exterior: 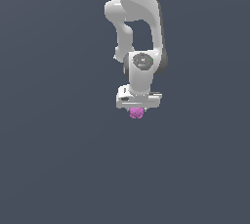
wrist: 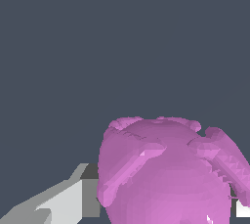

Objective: Pick up the object and move it to a goal position.

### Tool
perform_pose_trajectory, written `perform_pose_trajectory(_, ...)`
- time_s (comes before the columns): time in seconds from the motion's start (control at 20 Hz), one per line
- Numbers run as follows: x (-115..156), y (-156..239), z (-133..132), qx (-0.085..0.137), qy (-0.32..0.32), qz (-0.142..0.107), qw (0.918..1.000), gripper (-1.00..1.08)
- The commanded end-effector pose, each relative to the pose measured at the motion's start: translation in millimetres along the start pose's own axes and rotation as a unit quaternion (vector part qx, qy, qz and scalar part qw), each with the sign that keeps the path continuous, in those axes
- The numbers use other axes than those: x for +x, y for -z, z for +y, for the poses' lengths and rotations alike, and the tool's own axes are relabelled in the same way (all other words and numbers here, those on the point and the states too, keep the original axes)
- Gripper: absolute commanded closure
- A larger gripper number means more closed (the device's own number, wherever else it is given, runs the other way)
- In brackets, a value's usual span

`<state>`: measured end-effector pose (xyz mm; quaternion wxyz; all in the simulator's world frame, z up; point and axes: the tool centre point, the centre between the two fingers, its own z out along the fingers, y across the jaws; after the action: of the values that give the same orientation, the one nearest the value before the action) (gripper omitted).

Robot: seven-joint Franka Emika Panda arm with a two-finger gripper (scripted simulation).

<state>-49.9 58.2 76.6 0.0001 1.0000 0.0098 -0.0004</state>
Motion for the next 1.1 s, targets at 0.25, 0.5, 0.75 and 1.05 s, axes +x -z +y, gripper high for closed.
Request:
perform_pose_trajectory(0.25, 27, 53, -35, 0.000, 0.000, 0.000, 1.0000, 1.08)
perform_pose_trajectory(0.5, 49, 95, -63, 0.000, 0.000, 0.000, 1.0000, 1.08)
perform_pose_trajectory(0.75, 69, 132, -88, 0.000, 0.000, 0.000, 1.0000, 1.08)
perform_pose_trajectory(1.05, 90, 169, -113, 0.000, 0.000, 0.000, 1.0000, 1.08)
